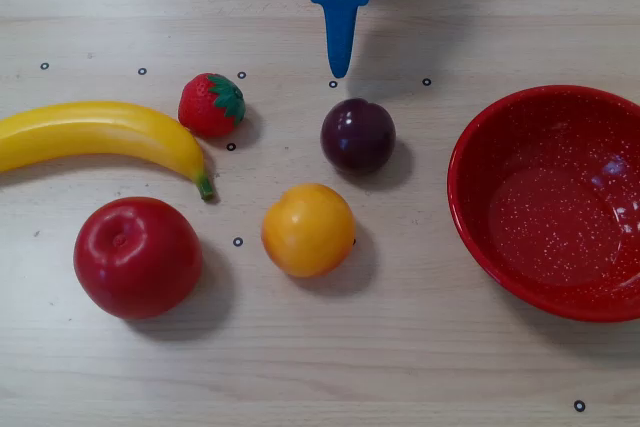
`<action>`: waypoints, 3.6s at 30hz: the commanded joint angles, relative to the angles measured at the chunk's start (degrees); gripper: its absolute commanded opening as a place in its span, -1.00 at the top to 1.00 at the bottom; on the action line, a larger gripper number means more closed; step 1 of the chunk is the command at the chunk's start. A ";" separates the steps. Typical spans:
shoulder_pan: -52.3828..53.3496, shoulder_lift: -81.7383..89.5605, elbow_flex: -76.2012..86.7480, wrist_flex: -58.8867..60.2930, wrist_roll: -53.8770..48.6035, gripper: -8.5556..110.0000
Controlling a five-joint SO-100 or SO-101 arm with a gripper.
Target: Put the banana in the red bowl.
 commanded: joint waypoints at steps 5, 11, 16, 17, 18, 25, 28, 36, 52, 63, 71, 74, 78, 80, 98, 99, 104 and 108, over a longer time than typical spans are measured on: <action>-3.43 -8.26 -14.41 3.87 4.57 0.85; -6.24 -18.81 -26.02 9.14 9.49 0.85; -8.44 -28.13 -38.23 17.67 12.66 0.85; -8.96 -29.79 -40.52 19.42 13.54 0.85; -9.58 -31.38 -42.80 20.83 14.15 0.85; -15.91 -43.24 -59.33 30.76 18.46 0.85; -19.07 -49.13 -67.85 34.89 18.54 0.85; -26.54 -61.61 -87.63 42.71 27.16 0.85; -39.46 -90.26 -121.64 54.93 41.40 0.78; -46.93 -103.71 -130.17 54.93 50.80 0.72; -49.66 -111.09 -132.63 54.93 53.44 0.56; -50.62 -113.38 -132.80 54.67 53.88 0.48; -51.33 -116.46 -134.12 54.14 54.84 0.32; -51.42 -117.51 -134.82 53.35 55.20 0.23; -48.25 -125.60 -135.44 40.96 56.78 -0.07; -48.16 -125.95 -135.44 40.43 57.39 -0.08; -47.20 -127.62 -135.62 38.76 58.10 -0.09; -46.41 -128.67 -136.05 38.85 58.36 -0.09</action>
